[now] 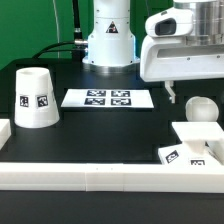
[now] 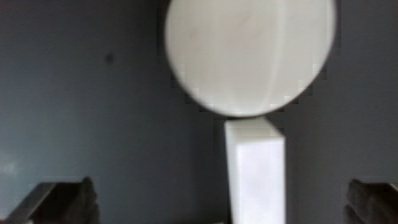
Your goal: Assemble lamp
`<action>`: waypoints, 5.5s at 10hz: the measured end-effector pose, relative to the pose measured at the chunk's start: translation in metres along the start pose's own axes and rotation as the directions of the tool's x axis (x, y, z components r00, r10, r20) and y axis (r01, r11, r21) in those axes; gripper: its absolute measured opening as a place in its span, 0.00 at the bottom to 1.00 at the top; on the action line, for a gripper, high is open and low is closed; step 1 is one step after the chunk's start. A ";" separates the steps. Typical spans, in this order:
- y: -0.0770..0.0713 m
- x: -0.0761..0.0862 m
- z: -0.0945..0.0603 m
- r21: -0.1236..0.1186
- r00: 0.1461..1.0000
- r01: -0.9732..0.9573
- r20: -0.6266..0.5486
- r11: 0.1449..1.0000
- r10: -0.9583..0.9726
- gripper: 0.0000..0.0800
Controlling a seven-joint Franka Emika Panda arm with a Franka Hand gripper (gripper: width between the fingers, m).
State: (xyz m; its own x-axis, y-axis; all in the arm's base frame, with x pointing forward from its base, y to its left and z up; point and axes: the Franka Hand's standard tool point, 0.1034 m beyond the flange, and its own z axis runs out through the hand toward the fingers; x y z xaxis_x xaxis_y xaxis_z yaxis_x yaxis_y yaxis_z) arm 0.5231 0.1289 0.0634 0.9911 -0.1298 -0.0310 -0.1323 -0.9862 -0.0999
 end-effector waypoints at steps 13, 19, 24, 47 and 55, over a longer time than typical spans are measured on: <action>-0.008 -0.022 0.002 0.018 0.834 -0.002 0.551 1.000 -0.009 0.87; -0.011 -0.033 0.025 -0.008 0.618 0.006 0.786 1.000 0.002 0.87; -0.009 -0.036 0.045 -0.006 0.635 0.001 0.773 1.000 0.004 0.87; 0.015 0.035 -0.049 0.181 0.865 0.235 0.410 0.955 -0.290 0.72; 0.032 0.077 -0.082 0.052 0.944 0.327 -0.069 0.944 -0.323 0.72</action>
Offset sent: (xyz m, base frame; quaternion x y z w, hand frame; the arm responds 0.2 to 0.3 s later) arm 0.0000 0.0000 0.0000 0.0000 0.0000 0.0000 1.0000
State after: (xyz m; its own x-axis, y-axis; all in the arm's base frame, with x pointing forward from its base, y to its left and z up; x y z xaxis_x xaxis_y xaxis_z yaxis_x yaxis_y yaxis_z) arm 0.5963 0.0785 0.1389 0.9793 0.1893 0.0720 0.1985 -0.9677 -0.1557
